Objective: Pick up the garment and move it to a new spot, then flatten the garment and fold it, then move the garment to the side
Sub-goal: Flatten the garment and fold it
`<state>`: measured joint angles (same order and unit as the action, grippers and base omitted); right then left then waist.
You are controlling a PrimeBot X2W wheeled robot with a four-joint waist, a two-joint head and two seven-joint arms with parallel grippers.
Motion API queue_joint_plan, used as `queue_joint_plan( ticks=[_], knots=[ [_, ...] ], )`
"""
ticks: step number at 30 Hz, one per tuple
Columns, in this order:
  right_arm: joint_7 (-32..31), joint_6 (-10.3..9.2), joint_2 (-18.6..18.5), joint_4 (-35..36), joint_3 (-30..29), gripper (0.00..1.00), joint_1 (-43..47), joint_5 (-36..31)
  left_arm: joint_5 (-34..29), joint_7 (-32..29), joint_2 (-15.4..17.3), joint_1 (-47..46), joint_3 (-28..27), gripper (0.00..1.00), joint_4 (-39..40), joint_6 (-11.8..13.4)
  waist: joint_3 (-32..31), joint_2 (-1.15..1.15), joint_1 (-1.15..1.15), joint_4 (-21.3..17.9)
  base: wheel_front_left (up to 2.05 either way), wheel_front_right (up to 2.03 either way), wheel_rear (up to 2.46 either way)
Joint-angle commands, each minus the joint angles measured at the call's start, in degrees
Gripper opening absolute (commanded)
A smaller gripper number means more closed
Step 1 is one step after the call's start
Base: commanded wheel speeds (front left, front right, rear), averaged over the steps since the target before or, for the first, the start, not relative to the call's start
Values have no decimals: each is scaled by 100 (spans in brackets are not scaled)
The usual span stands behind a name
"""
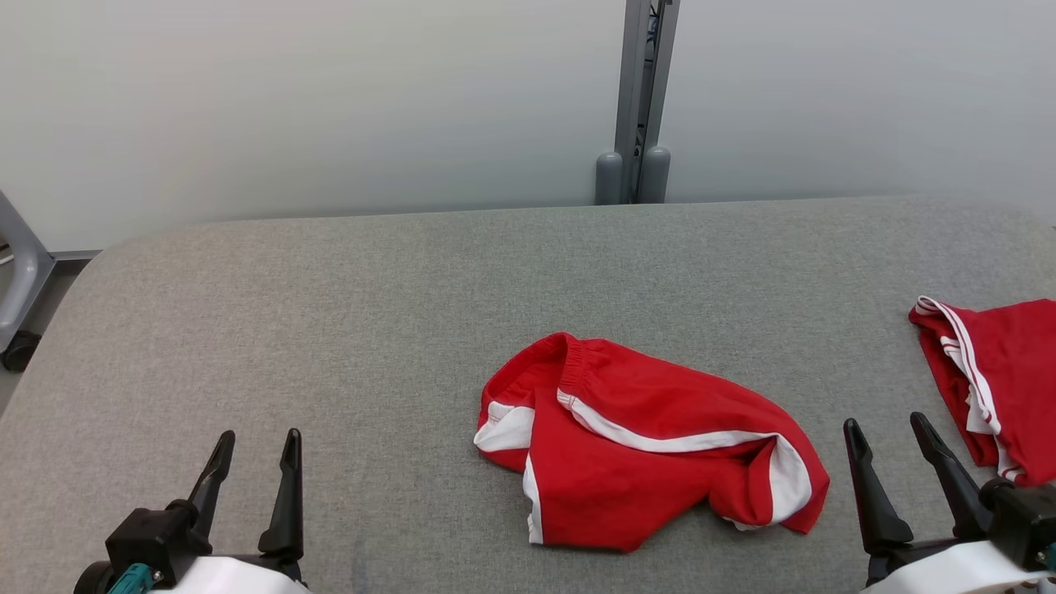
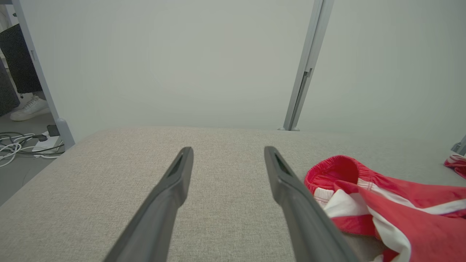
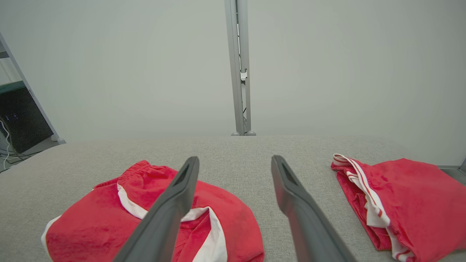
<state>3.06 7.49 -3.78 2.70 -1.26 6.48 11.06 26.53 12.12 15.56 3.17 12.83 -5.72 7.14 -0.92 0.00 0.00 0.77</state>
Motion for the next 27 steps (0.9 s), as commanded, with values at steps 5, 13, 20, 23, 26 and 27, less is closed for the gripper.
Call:
queue_joint_plan(
  ticks=[5,13,20,23,26,27],
  knots=[
    [-18,1,7,39,-12,100,43,2,16,-27,29,39,24,100,5,47,15,0,0,14,0,0,0],
    [-34,1,28,65,-18,100,12,-10,39,-31,40,-43,59,100,-30,54,38,0,0,26,0,0,0],
    [-41,1,42,82,-39,100,0,-8,26,-25,48,-127,106,100,-56,49,64,0,0,49,0,0,0],
    [-40,1,46,104,-42,100,-42,-10,-18,-20,54,-194,143,100,-29,47,145,0,0,59,0,0,0],
    [-33,1,48,151,-49,100,-106,-11,-92,-48,35,-395,242,100,20,-5,302,0,0,62,0,0,0],
    [-31,1,50,168,-20,100,-188,19,-133,-85,-3,-621,332,100,50,-64,448,0,0,30,0,0,0]
  ],
)
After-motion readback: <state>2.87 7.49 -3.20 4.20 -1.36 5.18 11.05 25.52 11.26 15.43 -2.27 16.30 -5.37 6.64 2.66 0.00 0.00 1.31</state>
